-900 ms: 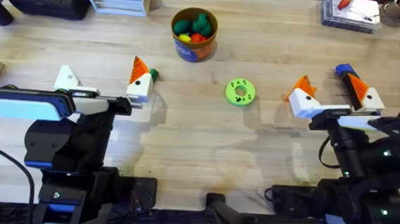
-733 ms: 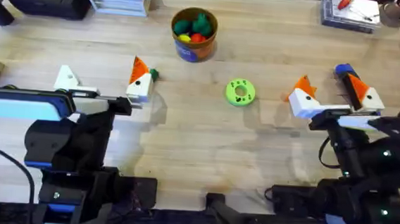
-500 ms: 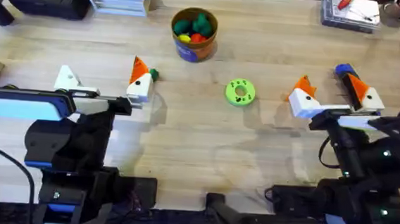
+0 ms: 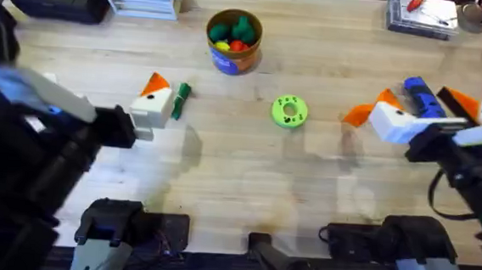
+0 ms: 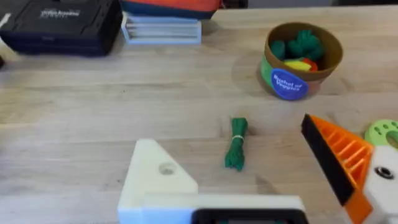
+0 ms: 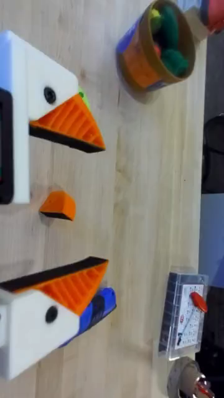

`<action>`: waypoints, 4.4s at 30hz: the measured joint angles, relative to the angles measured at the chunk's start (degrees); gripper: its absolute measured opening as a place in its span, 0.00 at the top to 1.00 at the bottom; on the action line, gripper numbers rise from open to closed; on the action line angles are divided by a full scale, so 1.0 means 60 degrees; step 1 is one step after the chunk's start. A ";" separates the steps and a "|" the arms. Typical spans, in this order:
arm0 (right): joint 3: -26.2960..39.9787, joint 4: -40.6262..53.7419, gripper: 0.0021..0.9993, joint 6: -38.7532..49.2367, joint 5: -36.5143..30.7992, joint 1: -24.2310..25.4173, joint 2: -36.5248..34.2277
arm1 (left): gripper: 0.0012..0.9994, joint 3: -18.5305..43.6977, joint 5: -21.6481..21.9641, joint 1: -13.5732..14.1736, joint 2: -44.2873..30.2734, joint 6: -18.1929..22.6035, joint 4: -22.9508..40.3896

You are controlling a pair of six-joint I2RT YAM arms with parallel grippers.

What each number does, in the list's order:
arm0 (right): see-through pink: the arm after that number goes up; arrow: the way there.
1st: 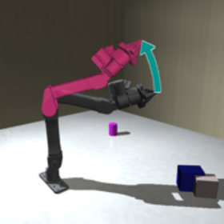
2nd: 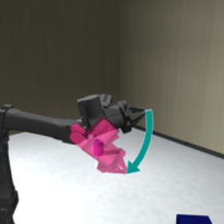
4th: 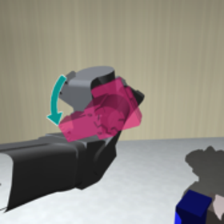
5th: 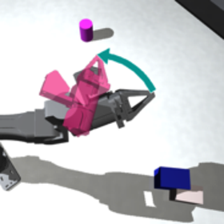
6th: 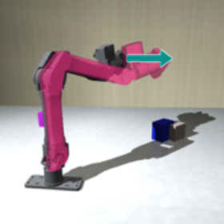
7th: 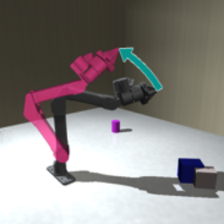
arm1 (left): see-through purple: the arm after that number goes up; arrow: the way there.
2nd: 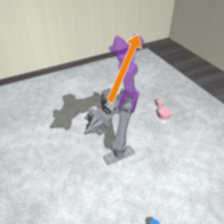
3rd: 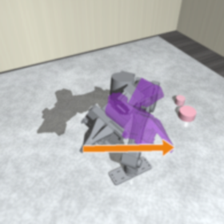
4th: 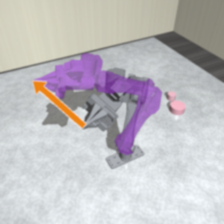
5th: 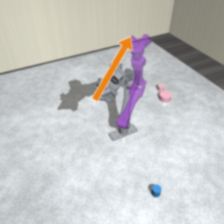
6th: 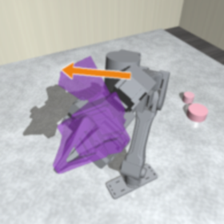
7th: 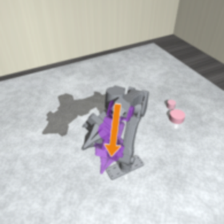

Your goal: Pick up the gripper from the table and insert it into the empty holder that is missing its gripper. Then pick up a screw, insert it into the mounting hole, and use the screwdriver to tighten it. Finally, clean up the table by picking up the vegetable and placing it into the bucket.

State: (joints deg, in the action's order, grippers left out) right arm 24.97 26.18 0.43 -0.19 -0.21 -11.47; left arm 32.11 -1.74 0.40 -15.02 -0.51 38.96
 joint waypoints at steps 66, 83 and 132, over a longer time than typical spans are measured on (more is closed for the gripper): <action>0.1917 0.0770 0.00 0.0000 0.0000 0.0001 -0.1795 | 0.01 0.2400 -0.2704 0.2943 -0.2935 0.1027 -0.1387; 0.1917 0.0774 0.01 0.0000 0.0000 0.0001 -0.1795 | 0.01 -0.3516 -0.2511 0.2943 0.1694 0.1052 -0.6345; 0.1917 0.0774 0.01 0.0000 0.0000 0.0000 -0.1795 | 0.01 -0.5277 -0.3577 0.2379 0.2454 0.0259 -0.5948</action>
State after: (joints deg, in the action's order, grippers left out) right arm 36.47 30.83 0.43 -0.19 -0.21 -22.24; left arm 0.45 -23.20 14.68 -0.30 1.04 3.27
